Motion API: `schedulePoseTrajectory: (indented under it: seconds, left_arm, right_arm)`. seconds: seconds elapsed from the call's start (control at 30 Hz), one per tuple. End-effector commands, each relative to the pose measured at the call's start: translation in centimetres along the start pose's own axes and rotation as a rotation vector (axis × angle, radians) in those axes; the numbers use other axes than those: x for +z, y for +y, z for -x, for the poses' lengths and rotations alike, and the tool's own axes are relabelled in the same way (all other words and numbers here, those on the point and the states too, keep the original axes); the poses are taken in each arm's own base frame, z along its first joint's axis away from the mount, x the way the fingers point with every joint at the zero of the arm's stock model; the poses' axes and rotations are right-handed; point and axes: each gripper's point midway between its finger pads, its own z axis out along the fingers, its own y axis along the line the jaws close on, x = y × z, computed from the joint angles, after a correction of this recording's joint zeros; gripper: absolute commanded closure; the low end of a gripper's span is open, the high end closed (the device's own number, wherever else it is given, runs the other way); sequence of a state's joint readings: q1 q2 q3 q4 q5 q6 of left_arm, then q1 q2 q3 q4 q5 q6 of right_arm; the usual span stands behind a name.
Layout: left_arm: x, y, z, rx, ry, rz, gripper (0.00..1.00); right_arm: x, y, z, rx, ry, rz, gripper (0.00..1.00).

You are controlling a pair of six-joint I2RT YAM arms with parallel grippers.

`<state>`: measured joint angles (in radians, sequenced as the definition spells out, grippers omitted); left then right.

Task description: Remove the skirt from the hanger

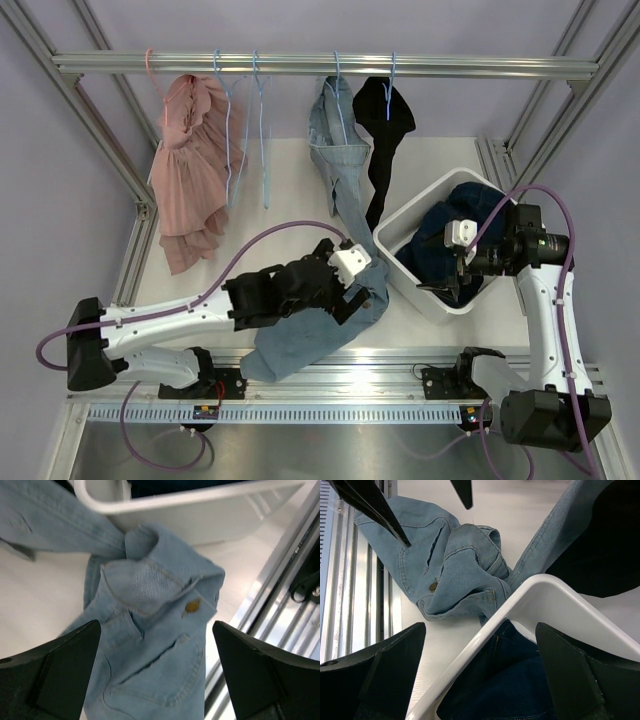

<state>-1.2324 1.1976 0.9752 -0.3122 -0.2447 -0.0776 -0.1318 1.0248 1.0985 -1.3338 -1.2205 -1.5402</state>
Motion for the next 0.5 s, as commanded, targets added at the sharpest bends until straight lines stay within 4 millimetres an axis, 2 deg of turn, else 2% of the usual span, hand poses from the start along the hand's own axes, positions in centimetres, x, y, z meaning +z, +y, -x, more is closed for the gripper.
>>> schedulePoseTrajectory:
  seconds: [0.0,0.1,0.17,0.27,0.47]
  left_arm:
    - [0.6,1.2,8.2,0.063,-0.243,0.034,0.03]
    - [2.8,0.5,7.8,0.066,-0.204,-0.054,0.1]
    - [4.0,-0.3,7.3,0.082,-0.172,-0.097,0.18]
    - [4.9,-1.7,6.3,0.104,-0.133,-0.191,0.24]
    - [6.1,-1.3,4.3,0.099,-0.049,-0.212,0.42]
  right_arm:
    - [-0.2,4.4,0.4,0.174,-0.01,0.075,0.01]
    - [-0.1,4.5,0.3,0.172,-0.016,0.077,0.0]
    - [-0.1,4.6,0.3,0.17,-0.018,0.083,0.01]
    - [-0.1,4.8,0.3,0.163,-0.019,0.087,0.01]
    - [-0.1,4.7,0.6,0.153,-0.028,0.093,0.01]
